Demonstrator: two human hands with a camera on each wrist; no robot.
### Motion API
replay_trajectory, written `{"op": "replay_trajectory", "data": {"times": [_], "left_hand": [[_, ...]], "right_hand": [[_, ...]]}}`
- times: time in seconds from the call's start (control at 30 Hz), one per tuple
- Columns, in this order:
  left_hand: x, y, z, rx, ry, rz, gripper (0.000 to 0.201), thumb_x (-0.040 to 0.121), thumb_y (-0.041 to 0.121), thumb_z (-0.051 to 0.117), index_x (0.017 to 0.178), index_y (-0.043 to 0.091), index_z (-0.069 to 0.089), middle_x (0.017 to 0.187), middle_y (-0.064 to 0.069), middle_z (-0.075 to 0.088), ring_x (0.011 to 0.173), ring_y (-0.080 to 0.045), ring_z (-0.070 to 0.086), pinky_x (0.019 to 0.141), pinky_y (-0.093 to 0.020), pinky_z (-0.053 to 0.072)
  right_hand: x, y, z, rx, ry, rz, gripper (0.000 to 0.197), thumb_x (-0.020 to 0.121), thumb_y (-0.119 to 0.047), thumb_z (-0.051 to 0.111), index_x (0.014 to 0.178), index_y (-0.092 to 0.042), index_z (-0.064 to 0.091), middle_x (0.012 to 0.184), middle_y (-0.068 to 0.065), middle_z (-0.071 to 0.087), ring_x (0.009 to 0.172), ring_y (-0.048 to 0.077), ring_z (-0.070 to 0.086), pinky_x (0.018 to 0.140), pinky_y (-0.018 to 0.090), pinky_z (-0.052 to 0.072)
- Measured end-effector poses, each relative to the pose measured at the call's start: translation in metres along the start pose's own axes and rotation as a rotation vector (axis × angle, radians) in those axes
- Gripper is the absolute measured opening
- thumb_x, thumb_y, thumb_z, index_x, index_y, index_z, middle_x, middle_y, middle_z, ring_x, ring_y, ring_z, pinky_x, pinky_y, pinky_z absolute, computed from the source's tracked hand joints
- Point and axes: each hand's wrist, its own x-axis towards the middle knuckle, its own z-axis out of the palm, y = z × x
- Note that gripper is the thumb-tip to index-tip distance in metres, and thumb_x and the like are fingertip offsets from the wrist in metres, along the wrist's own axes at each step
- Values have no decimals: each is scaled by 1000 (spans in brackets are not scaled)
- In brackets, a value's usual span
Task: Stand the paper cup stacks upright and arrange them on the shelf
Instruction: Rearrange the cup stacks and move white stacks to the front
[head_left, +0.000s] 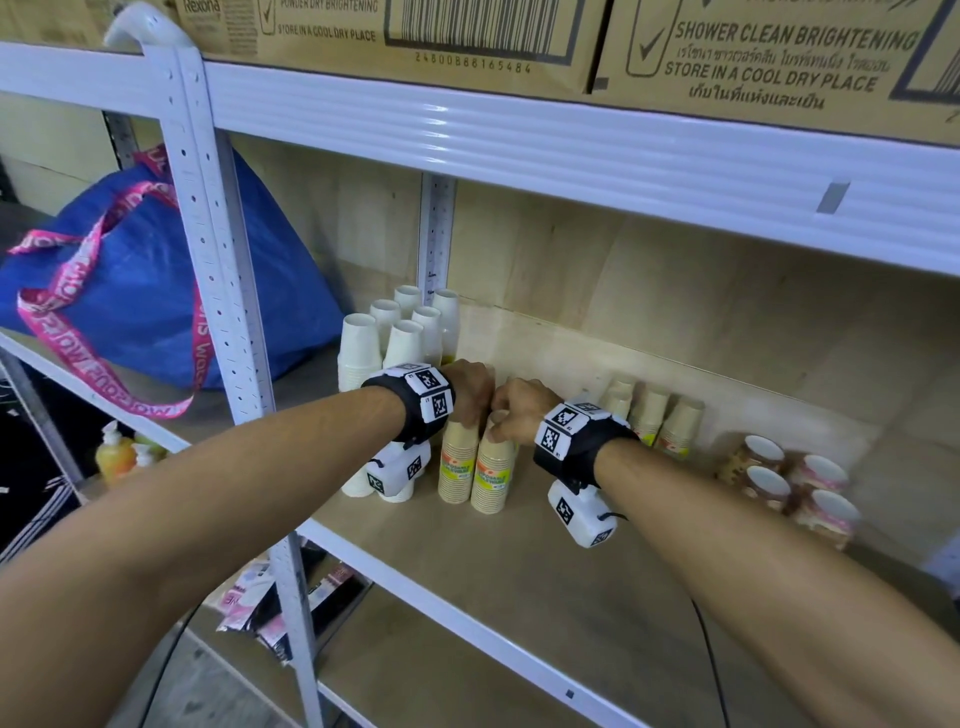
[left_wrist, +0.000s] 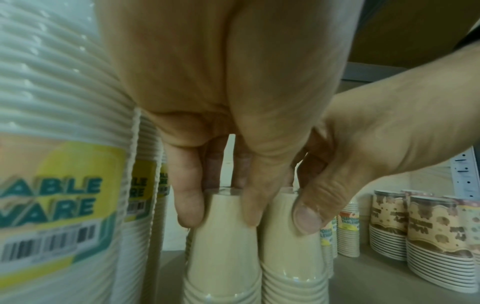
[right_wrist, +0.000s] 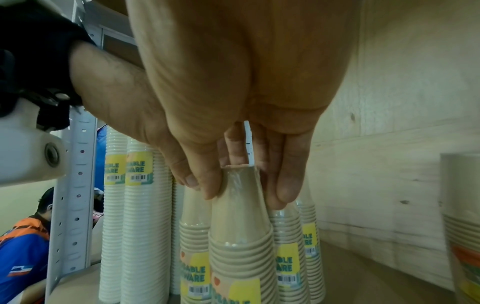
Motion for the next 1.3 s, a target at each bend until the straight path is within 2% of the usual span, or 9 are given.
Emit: {"op": "replay_trajectory", "data": {"times": [0.2, 0.33, 0.43, 0.5, 0.7, 0.87, 0.97, 1.1, 1.3], "left_hand": [[-1, -1, -2, -36, -21, -6, 35, 84, 9, 70, 119, 2, 67, 116, -13, 68, 104, -26, 63, 81, -31, 50], [1, 3, -8, -68, -41, 5, 36, 83, 7, 70, 117, -5, 65, 98, -10, 59, 86, -18, 52, 54, -18, 39], [6, 11, -14, -100, -47, 0, 38, 80, 6, 73, 116, -3, 66, 109, -12, 67, 96, -25, 63, 71, -28, 51], [8, 20, -18, -111, -37, 23, 40, 81, 6, 73, 120, 0, 65, 118, -13, 66, 106, -26, 62, 80, -32, 50], [22, 51, -28, -142, 9, 91, 39, 81, 10, 74, 119, 6, 67, 117, -9, 66, 104, -23, 62, 75, -28, 48], [35, 86, -32, -106, 41, 125, 33, 79, 14, 74, 111, 6, 70, 109, -9, 68, 95, -25, 66, 75, -34, 57], [44, 107, -34, -80, 53, 166, 32, 81, 14, 72, 111, 2, 70, 100, -8, 62, 88, -21, 60, 71, -31, 51], [57, 130, -33, -89, 81, 204, 32, 81, 13, 73, 112, 4, 70, 110, -11, 66, 87, -19, 56, 74, -30, 51], [79, 156, -33, -134, 95, 260, 32, 80, 11, 73, 112, 9, 70, 112, -7, 65, 93, -21, 61, 75, -28, 52]], "right_hand": [[0, 3, 0, -3, 2, 1, 26, 73, -23, 77, 88, -4, 67, 94, 11, 66, 88, 26, 63, 68, 29, 47], [-5, 10, -6, 6, 7, 9, 32, 73, -24, 78, 99, -8, 68, 101, 6, 66, 95, 24, 63, 73, 27, 47], [-13, 18, -13, -9, 19, 33, 36, 75, -24, 78, 104, -9, 67, 104, 7, 66, 96, 24, 64, 73, 27, 47], [-17, 26, -19, -14, 19, 60, 37, 73, -26, 79, 104, -9, 68, 105, 7, 67, 94, 24, 64, 73, 27, 48], [-40, 59, -40, 8, 59, 127, 34, 75, -21, 78, 106, -9, 68, 94, 3, 61, 85, 19, 57, 64, 22, 41], [-55, 87, -55, -8, 77, 195, 43, 74, -25, 79, 113, -11, 67, 110, 5, 65, 98, 22, 63, 76, 26, 47], [-64, 103, -63, -9, 89, 235, 42, 76, -24, 78, 113, -9, 67, 110, 7, 66, 99, 23, 63, 75, 26, 47], [-73, 127, -71, 12, 116, 300, 37, 73, -25, 78, 105, -12, 66, 103, 5, 65, 91, 22, 64, 69, 26, 47], [-77, 157, -75, -27, 133, 368, 32, 72, -20, 78, 100, -8, 70, 104, 9, 69, 93, 23, 66, 74, 29, 51]]}}
